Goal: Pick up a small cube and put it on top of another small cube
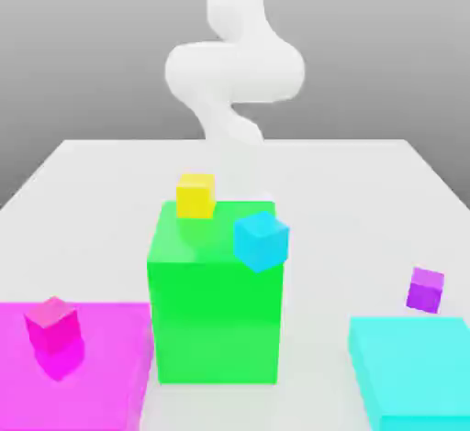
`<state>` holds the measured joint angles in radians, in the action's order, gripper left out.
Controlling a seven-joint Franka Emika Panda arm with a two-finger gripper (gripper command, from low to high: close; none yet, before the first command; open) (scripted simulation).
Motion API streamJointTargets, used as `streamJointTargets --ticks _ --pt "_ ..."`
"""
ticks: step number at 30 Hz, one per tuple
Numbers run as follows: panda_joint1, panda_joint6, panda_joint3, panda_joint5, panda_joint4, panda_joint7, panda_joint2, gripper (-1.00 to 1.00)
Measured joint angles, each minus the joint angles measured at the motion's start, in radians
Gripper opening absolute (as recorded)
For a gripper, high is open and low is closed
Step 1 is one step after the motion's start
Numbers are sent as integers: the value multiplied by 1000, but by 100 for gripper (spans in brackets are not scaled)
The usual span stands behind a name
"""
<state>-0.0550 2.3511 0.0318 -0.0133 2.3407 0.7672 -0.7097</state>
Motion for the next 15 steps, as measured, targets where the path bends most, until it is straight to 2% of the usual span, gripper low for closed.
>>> streamJointTargets --ticks 9,15 --pt "-193 187 146 -30 149 -106 329 0" --pt "-304 310 262 -8 246 -146 546 0"
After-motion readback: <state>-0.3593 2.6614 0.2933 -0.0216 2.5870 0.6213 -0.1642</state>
